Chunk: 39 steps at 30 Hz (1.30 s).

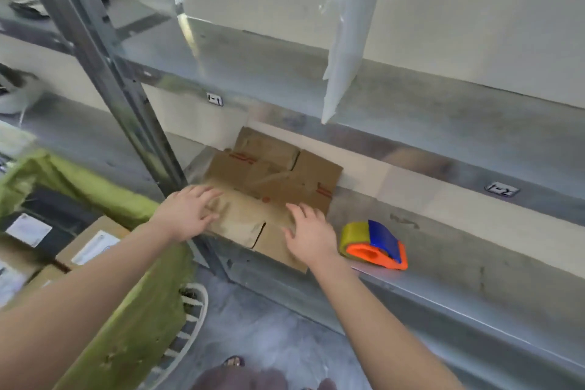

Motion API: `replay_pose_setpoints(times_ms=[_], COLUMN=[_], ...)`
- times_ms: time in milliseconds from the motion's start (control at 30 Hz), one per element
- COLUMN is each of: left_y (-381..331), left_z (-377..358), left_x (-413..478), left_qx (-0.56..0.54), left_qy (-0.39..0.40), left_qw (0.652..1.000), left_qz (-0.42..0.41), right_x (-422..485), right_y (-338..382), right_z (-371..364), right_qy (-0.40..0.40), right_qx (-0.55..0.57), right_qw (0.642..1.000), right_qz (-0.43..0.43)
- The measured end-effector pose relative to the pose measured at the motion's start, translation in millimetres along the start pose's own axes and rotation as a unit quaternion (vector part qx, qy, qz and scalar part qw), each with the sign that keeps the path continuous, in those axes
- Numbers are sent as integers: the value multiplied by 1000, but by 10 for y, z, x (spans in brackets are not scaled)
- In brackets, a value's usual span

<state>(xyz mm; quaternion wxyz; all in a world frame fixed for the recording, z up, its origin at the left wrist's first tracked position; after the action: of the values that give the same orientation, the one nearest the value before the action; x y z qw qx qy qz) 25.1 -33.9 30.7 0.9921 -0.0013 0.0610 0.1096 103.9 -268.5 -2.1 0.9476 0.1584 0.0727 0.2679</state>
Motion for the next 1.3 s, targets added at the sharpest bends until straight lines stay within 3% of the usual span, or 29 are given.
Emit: replay_pose_setpoints(times_ms=[233, 433, 733, 1033, 1300], left_y=[395, 518, 543, 469, -28], left_z=[-273, -532, -499, -190, -79], left_x=[610, 862, 899, 843, 399], left_qx=[-121, -247, -378, -410, -443], left_qy=[47, 100, 84, 60, 41], left_qw=[991, 963, 920, 910, 895], left_qz=[-22, 45, 56, 13, -8], right_x=[26, 38, -21, -238, -877], right_y=[-313, -552, -521, -419, -724], right_z=[-352, -476, -333, 358, 691], right_qy=[-16, -30, -103, -195, -217], right_qx=[48, 266, 282, 271, 272], right_qw=[977, 906, 895, 902, 907], right_qz=[-209, -329, -330, -274, -236])
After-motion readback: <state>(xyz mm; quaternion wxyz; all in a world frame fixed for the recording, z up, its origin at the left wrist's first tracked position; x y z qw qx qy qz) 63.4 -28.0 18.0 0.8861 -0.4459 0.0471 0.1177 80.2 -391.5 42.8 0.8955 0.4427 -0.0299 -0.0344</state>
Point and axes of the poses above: each hand's wrist, its own x-axis towards the middle knuckle, its own z-axis out of the back of the hand, y = z × x, the point moved 8 cm from there along x, towards the middle knuckle, and after that the axes turned 5 degrees about -y, right-handed, at the moved point
